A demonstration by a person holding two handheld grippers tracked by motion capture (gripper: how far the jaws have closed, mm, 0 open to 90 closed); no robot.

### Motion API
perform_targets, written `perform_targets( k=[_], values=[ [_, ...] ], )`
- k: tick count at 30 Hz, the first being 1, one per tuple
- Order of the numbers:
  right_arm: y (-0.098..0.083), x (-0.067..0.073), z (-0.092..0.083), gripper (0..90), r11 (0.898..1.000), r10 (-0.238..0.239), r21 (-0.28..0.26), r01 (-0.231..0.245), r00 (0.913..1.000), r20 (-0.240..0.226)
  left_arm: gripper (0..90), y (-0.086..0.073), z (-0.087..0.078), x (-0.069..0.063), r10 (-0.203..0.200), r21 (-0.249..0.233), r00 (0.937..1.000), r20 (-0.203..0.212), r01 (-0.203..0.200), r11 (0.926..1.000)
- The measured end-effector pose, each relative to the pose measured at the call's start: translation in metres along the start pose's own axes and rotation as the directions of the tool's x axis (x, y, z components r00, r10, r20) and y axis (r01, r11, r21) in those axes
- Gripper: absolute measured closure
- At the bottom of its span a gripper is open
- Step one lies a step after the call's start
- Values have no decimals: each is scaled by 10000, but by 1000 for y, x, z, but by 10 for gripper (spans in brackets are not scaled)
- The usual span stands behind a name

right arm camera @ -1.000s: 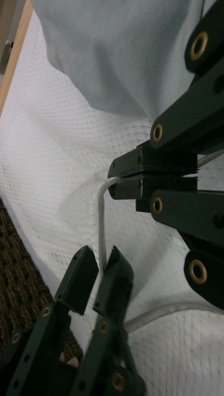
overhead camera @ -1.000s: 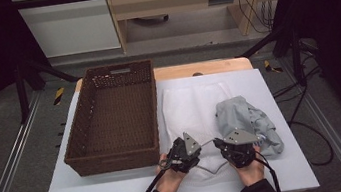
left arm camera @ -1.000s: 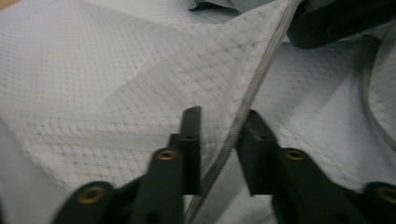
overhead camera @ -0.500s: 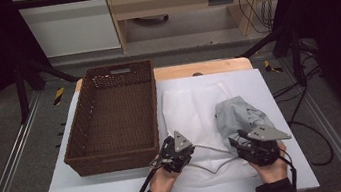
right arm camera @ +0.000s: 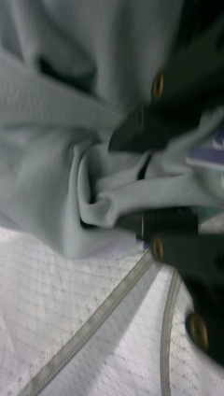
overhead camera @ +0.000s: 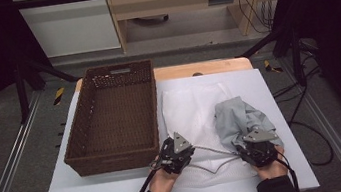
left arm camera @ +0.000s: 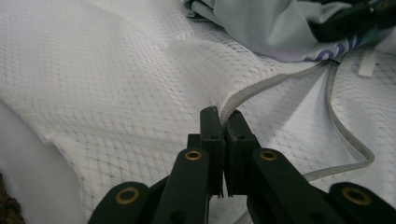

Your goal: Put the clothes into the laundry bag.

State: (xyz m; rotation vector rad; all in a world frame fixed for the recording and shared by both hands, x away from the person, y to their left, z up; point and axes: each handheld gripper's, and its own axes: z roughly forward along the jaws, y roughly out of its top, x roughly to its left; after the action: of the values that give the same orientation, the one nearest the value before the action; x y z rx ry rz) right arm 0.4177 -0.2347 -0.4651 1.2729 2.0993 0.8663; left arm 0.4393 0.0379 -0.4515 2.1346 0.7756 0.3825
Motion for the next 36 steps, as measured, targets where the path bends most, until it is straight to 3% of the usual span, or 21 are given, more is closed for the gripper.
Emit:
perform_targets(
  k=[1, 3, 5, 8, 10, 12, 15, 17, 18, 19, 24, 26, 30, 31, 34, 35, 36],
  values=[
    [1, -2, -2, 830, 9997, 211, -78, -211, 9998, -44, 874, 0, 0, 0, -45, -10, 10000, 14, 45, 10000],
    [3, -6, -8, 853, 9984, 396, -402, -400, 9992, -102, 875, 1, 0, 1, -153, -47, 9999, 44, 153, 9999],
    [6, -8, -18, 859, 9936, 376, -1056, -410, 9987, -337, 874, 1, 0, 2, -204, -47, 9998, 54, 205, 9998],
    [16, -6, -38, 862, 9714, 273, -2318, -505, 9944, -1022, 874, 1, 0, 1, -224, 34, 9997, 68, 224, 9997],
    [23, -1, -51, 863, 9521, 220, -2971, -717, 9856, -1675, 875, 2, 0, 1, -325, 45, 9995, 63, 325, 9995],
    [29, 7, -56, 862, 9412, -34, -3303, -716, 9752, -2212, 875, 3, 0, 2, -570, -19, 9982, 208, 571, 9984],
    [34, 25, -52, 862, 9473, -418, -3155, -553, 9552, -2929, 875, 4, -1, 4, -658, -68, 9975, 246, 660, 9978],
    [34, 38, -44, 861, 9568, -668, -2887, -337, 9412, -3311, 875, 4, -2, 5, -731, -96, 9970, 259, 733, 9973],
    [34, 38, -44, 861, 9568, -668, -2887, -337, 9412, -3311, 875, 4, -2, 5, -731, -96, 9970, 259, 733, 9973],
    [31, 53, -31, 860, 9696, -793, -2443, -149, 9252, -3711, 876, 5, -3, 6, -806, -151, 9963, 283, 811, 9966],
    [24, 73, -7, 857, 9874, -837, -1574, 172, 9006, -4264, 877, 8, -7, 8, -972, -383, 9946, 369, 986, 9944],
    [22, 80, 1, 855, 9918, -873, -1223, 382, 9001, -4269, 879, 10, -10, 8, -1045, -548, 9936, 431, 1068, 9928],
    [19, 83, 20, 853, 9960, -778, -717, 532, 9111, -4048, 880, 14, -17, 6, -967, -784, 9940, 514, 1006, 9918],
    [19, 84, 23, 849, 9964, -755, -646, 544, 9168, -3921, 881, 14, -17, 5, -942, -821, 9941, 541, 985, 9917],
    [19, 86, 36, 831, 9947, -954, -640, 799, 9496, -2985, 880, 14, -16, 4, -847, -693, 9947, 582, 886, 9936],
    [18, 87, 40, 817, 9944, -1000, -618, 859, 9540, -2827, 879, 13, -15, 4, -829, -671, 9949, 573, 867, 9940],
    [18, 86, 41, 788, 9942, -969, -730, 789, 9518, -2910, 879, 12, -15, 4, -804, -655, 9952, 565, 840, 9943]
  ],
)
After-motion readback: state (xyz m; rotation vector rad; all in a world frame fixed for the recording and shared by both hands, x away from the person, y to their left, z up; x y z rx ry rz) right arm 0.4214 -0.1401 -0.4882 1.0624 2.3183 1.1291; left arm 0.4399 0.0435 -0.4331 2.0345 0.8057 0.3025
